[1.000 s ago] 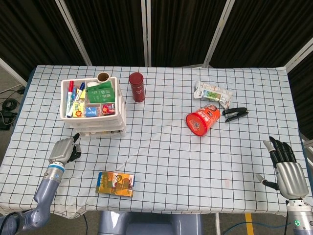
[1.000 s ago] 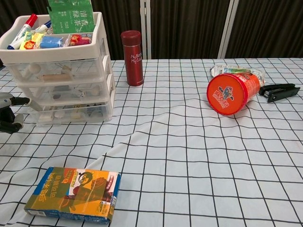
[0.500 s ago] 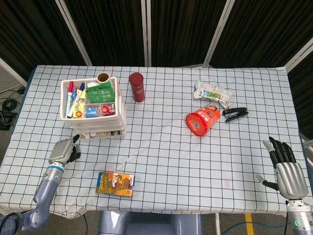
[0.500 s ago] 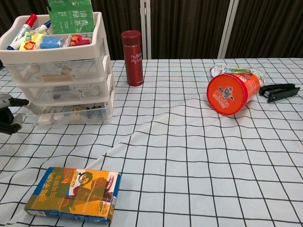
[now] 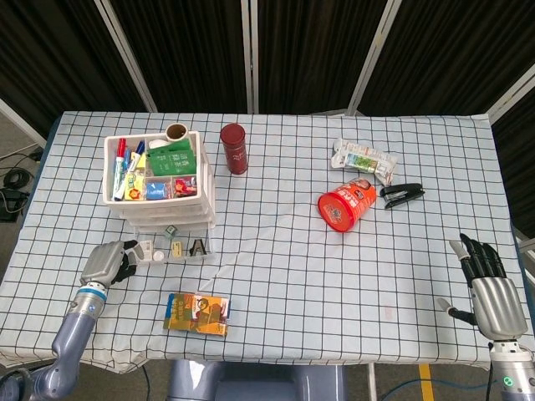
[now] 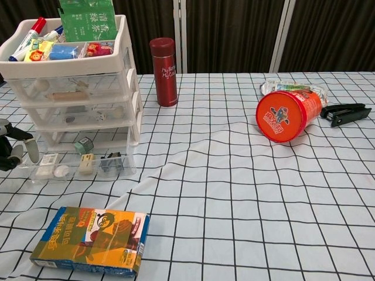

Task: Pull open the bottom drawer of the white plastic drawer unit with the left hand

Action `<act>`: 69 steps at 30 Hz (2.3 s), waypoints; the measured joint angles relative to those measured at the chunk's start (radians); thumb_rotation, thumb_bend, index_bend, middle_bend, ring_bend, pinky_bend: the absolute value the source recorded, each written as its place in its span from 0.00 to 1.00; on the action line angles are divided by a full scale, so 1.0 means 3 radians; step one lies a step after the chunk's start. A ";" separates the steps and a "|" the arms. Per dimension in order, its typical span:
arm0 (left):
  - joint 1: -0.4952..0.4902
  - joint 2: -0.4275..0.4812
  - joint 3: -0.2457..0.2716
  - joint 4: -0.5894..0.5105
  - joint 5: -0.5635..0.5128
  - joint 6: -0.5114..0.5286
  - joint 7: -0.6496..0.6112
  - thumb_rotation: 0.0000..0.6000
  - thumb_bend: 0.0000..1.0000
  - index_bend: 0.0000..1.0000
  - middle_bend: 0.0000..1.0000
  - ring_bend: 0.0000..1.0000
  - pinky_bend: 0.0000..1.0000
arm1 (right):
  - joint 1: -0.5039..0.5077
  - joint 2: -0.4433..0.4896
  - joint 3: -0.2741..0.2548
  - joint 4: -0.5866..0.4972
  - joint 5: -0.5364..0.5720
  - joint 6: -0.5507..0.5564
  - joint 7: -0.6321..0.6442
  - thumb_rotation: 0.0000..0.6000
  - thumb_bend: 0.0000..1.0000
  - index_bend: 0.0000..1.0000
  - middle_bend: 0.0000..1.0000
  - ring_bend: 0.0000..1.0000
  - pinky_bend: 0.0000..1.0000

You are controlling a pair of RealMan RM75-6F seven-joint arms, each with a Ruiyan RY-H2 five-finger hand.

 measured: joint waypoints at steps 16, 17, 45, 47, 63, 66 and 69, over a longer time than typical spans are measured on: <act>0.0136 0.0106 0.0150 -0.0156 0.0359 0.0137 -0.0114 1.00 0.86 0.27 1.00 0.99 0.89 | -0.0005 0.0007 -0.0007 -0.0012 -0.0004 -0.0002 -0.0009 1.00 0.03 0.00 0.00 0.00 0.00; 0.0146 0.0111 0.0151 -0.0158 0.0388 0.0156 -0.0131 1.00 0.86 0.26 1.00 0.99 0.89 | -0.0004 0.0006 -0.0007 -0.0013 -0.0004 -0.0004 -0.0013 1.00 0.03 0.00 0.00 0.00 0.00; 0.0067 0.0252 0.0082 -0.0311 0.0765 0.0366 0.0309 1.00 0.39 0.36 1.00 0.99 0.89 | -0.0002 0.0034 0.0011 -0.0030 0.0042 -0.0028 0.0029 1.00 0.03 0.00 0.00 0.00 0.00; 0.0017 0.0256 0.0073 -0.0315 0.0762 0.0347 0.0441 1.00 0.33 0.36 0.98 0.98 0.89 | -0.0002 0.0040 0.0012 -0.0031 0.0043 -0.0028 0.0038 1.00 0.03 0.00 0.00 0.00 0.00; -0.0430 0.0121 0.0037 -0.0221 0.0639 0.0220 0.1634 1.00 0.10 0.31 0.88 0.87 0.72 | 0.0023 0.0084 0.0045 -0.0025 0.0146 -0.0118 0.0157 1.00 0.03 0.00 0.00 0.00 0.00; -0.0483 0.0084 0.0042 -0.0194 0.0615 0.0177 0.1703 1.00 0.07 0.30 0.87 0.86 0.70 | 0.0030 0.0097 0.0064 -0.0020 0.0182 -0.0135 0.0198 1.00 0.03 0.00 0.00 0.00 0.00; -0.0551 0.0039 0.0043 -0.0183 0.0608 0.0152 0.1778 1.00 0.03 0.28 0.87 0.85 0.64 | 0.0036 0.0109 0.0079 -0.0012 0.0214 -0.0154 0.0235 1.00 0.03 0.00 0.00 0.00 0.00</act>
